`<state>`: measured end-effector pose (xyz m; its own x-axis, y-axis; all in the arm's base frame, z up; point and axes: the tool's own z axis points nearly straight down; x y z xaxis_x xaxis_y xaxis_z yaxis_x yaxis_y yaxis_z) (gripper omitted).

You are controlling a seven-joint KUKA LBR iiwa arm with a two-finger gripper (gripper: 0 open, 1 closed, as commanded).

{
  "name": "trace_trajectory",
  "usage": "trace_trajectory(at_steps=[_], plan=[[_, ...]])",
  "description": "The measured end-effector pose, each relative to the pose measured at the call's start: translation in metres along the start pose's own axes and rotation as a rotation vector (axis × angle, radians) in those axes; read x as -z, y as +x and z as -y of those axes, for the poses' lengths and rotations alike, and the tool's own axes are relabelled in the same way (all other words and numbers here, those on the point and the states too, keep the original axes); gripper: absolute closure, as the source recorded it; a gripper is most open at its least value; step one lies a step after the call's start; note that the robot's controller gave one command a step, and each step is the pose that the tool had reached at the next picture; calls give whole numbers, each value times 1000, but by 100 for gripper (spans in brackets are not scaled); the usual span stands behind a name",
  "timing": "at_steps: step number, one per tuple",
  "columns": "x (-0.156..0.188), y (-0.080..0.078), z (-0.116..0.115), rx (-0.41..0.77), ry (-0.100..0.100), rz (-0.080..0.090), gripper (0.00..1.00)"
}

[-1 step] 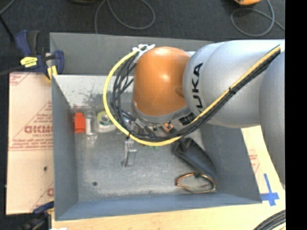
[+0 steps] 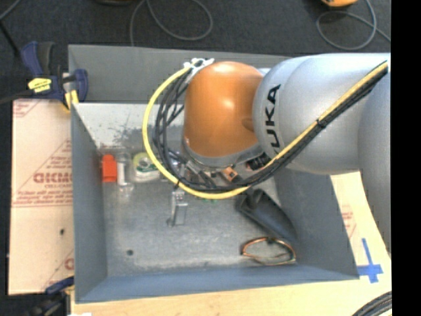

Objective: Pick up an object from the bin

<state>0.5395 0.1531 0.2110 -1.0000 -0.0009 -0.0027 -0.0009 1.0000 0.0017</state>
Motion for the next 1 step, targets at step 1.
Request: trace_trajectory(at_steps=[1], plan=[[-64, -36, -13, 80, 0, 4, 0]])
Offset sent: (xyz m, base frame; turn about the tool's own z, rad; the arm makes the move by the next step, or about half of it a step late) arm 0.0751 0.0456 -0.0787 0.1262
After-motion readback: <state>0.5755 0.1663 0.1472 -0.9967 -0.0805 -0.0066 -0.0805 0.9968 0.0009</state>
